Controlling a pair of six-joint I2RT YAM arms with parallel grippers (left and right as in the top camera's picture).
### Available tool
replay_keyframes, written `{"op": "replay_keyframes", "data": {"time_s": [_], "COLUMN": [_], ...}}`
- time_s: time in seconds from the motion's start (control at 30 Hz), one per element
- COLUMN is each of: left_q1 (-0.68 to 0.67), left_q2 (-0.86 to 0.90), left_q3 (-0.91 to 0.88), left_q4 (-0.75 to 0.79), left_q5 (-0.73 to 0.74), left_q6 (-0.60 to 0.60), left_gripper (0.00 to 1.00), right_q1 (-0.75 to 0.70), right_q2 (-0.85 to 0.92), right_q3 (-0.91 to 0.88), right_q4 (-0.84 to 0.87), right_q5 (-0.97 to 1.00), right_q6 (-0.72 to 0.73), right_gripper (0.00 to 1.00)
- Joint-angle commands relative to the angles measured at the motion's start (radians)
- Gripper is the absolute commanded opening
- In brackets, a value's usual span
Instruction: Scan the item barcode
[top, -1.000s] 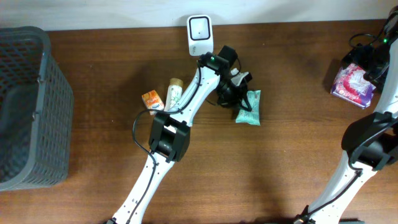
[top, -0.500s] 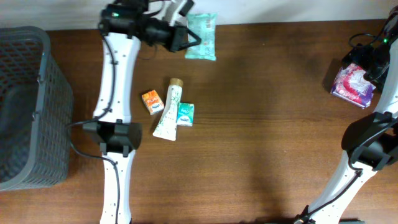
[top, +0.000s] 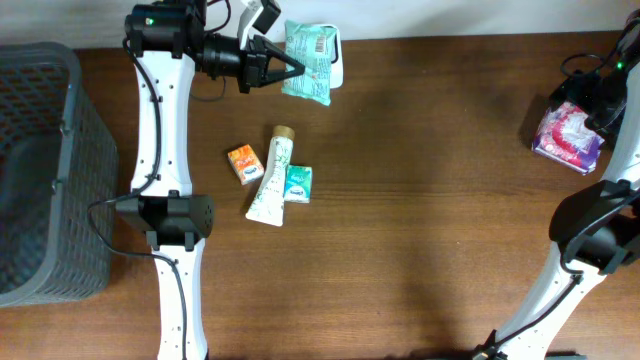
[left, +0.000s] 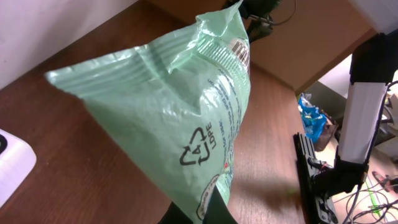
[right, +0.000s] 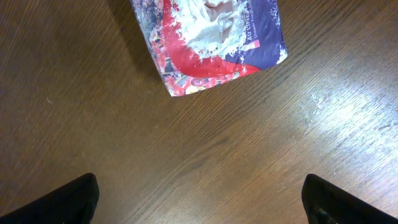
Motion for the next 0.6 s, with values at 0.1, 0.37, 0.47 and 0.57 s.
{"op": "replay_keyframes", "data": {"time_s": [0.1, 0.37, 0.47, 0.57], "left_q1": [0.0, -0.16, -0.263, -0.385], "left_q2": [-0.053, -0.022, -0.014, 0.025], "left_q3": [0.01, 0.003, 0.003, 0.0], "left_q4": [-0.006, 0.032, 0.101, 0.108], "left_q5": [0.034, -0.34, -0.851, -1.287], "left_q6": [0.005, -0.414, -0.808, -0.919], "left_gripper": [0.0, 0.0, 0.0, 0.0], "right_q1": [-0.006, -0.006, -0.006, -0.006], "right_q2": [-0.005, -0.005, -0.005, -0.005], "right_q3": [-0.004, -0.004, -0.004, -0.004], "right_q4": [0.001, 0.001, 0.001, 0.001], "right_q5": [-0.001, -0.002, -0.001, -0.002], "right_q6": [0.001, 0.001, 0.001, 0.001], "right_gripper": [0.99, 0.99, 0.99, 0.99]}}
